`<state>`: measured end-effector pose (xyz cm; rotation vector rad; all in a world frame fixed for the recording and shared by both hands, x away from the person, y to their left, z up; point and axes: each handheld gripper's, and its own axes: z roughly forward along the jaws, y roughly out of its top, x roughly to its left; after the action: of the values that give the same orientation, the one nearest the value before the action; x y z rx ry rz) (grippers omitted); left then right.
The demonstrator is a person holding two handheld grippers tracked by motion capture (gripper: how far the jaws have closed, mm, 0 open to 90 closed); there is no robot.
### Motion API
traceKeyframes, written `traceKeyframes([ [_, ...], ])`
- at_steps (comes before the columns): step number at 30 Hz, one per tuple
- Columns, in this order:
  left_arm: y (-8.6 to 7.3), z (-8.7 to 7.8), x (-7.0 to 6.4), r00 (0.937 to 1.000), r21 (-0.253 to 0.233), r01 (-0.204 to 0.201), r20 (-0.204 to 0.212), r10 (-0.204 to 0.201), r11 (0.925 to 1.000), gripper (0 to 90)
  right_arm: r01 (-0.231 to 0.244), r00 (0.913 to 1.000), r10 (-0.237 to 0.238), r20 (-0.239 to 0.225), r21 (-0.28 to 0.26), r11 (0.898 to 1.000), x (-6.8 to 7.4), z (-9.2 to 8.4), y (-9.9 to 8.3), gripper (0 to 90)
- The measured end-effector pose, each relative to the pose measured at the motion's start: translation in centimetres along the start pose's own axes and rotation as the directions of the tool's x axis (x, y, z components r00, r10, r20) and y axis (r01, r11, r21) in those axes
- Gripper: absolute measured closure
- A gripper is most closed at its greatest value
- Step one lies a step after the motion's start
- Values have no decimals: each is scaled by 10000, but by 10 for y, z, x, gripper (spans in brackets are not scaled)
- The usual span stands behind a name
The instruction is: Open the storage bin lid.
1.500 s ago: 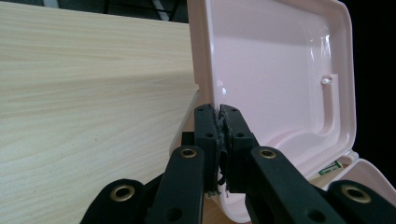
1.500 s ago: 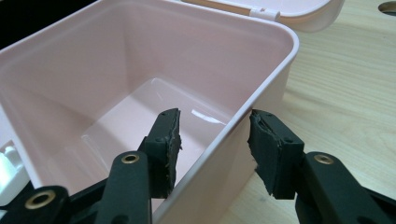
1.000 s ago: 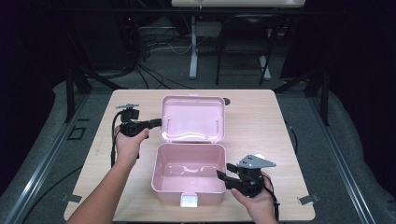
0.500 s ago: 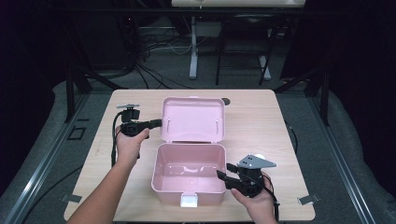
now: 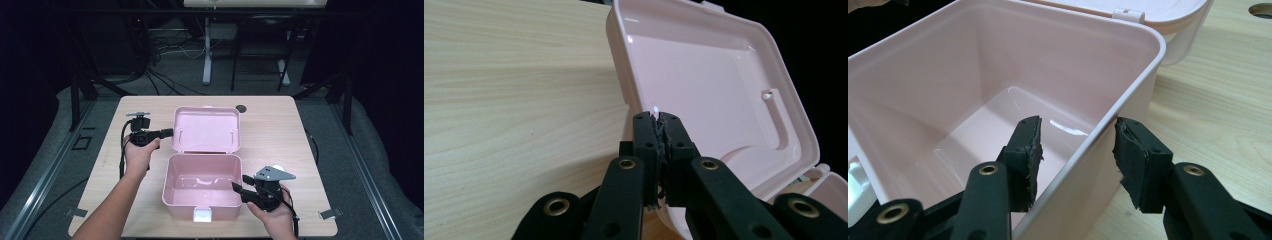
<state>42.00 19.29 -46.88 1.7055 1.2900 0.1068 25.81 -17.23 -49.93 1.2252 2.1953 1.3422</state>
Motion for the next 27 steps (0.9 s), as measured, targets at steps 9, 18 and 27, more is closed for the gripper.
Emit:
traceKeyframes([
  [9,-2,3,3,9999,64,142,34,-143,9999,875,-41,10000,41,10,-33,10000,0,0,0,538],
  [18,-6,6,6,9997,166,246,3,-246,9996,875,-31,10000,32,55,-42,10000,1,0,-1,540],
  [27,-10,8,7,9998,153,208,-1,-208,9997,875,-22,9999,24,104,-115,9999,1,-1,-1,541],
])
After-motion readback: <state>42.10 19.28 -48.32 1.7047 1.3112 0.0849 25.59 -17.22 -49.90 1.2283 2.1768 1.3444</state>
